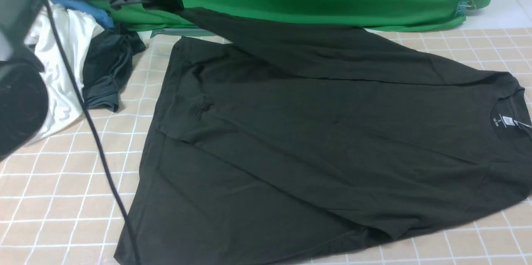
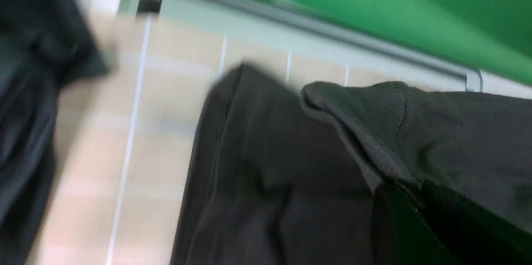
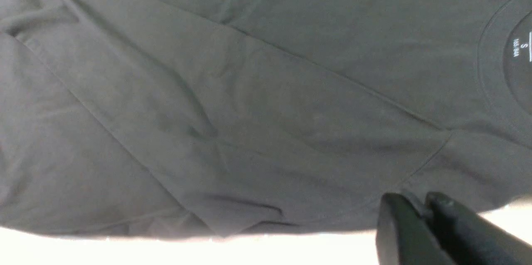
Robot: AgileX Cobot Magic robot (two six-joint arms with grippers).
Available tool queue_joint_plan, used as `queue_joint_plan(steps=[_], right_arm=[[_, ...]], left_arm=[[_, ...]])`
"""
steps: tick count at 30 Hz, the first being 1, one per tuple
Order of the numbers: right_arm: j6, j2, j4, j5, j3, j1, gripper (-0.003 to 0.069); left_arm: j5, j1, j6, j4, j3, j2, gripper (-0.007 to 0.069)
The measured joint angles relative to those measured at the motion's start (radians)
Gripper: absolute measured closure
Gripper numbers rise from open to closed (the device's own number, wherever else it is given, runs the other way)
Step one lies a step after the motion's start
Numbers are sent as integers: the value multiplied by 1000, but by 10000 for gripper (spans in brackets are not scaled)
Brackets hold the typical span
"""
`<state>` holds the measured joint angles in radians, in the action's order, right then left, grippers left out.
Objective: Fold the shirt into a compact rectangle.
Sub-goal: 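Fold the left side of the dark shirt inward over its body with the left gripper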
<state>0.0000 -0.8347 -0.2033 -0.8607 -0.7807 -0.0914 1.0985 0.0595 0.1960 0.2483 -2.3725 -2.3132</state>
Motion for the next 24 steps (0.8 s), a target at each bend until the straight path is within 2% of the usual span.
queue_joint_plan(steps=[3,7,12,15,19,24], right_arm=[[-8,0,0,-9,0,0,568],[-49,0,0,-43,0,0,568],[-101,0,0,-96,0,0,626],[-109,0,0,-98,0,0,628],[-122,0,0,-99,0,0,628],[-123,0,0,-100,0,0,628]], left_arm=[[87,0,22,-18,2,34,601],[113,0,52,-31,71,122,601],[113,7,68,30,278,302,602],[112,31,70,24,418,383,602],[113,96,92,-84,678,469,602],[74,123,150,-216,848,512,602]])
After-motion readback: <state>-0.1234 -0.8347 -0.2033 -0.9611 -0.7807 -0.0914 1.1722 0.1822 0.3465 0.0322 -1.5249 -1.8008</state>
